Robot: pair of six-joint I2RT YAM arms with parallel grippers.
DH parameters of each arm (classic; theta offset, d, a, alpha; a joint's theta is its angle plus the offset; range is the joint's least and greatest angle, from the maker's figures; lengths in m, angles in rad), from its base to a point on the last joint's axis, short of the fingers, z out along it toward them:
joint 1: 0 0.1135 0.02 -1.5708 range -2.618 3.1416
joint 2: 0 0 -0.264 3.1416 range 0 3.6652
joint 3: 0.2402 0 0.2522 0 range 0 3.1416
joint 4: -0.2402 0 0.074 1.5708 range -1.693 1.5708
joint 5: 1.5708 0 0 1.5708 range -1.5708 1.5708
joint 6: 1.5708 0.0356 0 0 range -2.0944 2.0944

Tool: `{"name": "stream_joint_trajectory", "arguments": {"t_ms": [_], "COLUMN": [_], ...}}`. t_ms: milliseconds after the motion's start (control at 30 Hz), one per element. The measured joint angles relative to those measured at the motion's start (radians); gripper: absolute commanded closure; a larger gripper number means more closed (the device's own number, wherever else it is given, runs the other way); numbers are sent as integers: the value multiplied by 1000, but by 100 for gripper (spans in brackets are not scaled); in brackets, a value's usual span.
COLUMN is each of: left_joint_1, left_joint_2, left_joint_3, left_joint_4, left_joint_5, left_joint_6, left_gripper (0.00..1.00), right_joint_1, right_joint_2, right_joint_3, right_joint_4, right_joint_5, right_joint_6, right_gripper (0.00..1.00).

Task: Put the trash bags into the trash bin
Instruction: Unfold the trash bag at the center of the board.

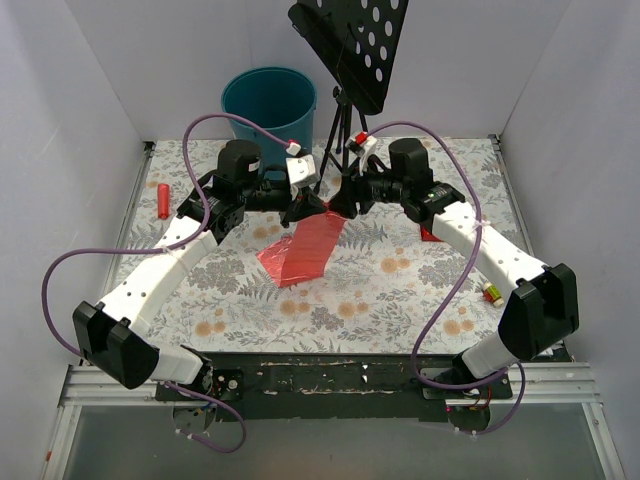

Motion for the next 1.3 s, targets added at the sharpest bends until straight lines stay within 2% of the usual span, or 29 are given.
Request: {"name": "stream_joint_trajectory", "arguments": {"t_ms": [100,200,267,333,433,533,567,600,767,800,900,1033,1133,1300], "left_joint_1": [0,0,0,0,-1,-3,-3,-3,-2,-2,-16,-105,-165,-185], "left_joint_2": [0,-1,-1,-1,-1,-2,-5,-6,-20,-35,-97,-84,-24,56], "left_joint_3": [0,0,-6,-16,-35,-52,-60,-64,-77,-96,-156,-103,-51,-47], "left_joint_4": [0,-2,-3,-2,4,13,4,-2,12,47,176,303,377,400], "left_joint_5": [-9,-35,-54,-69,-92,-114,-126,-136,-166,-166,-190,-272,-334,-410], "left_joint_6": [0,2,9,17,33,43,42,47,2,-26,-127,-188,-176,-78], "left_gripper": [100,100,100,100,97,73,61,54,28,26,23,26,28,39], "right_joint_1": [1,-5,-15,-29,-52,-66,-77,-88,-116,-110,-74,-20,5,13], "right_joint_2": [0,-1,-9,-23,-53,-82,-95,-103,-156,-164,-175,-175,-173,-164], "right_joint_3": [-1,-1,-1,-1,-1,-1,-1,-1,-1,-1,-1,-1,4,35], "right_joint_4": [-35,-55,-55,-56,-60,-78,-87,-92,-128,-137,-163,-172,-173,-187], "right_joint_5": [109,217,247,257,259,274,290,301,359,370,388,395,394,388], "right_joint_6": [-15,-29,-34,-50,-82,-133,-157,-171,-227,-236,-267,-300,-319,-329], "right_gripper": [55,65,79,98,99,99,99,99,99,99,99,99,99,99]}}
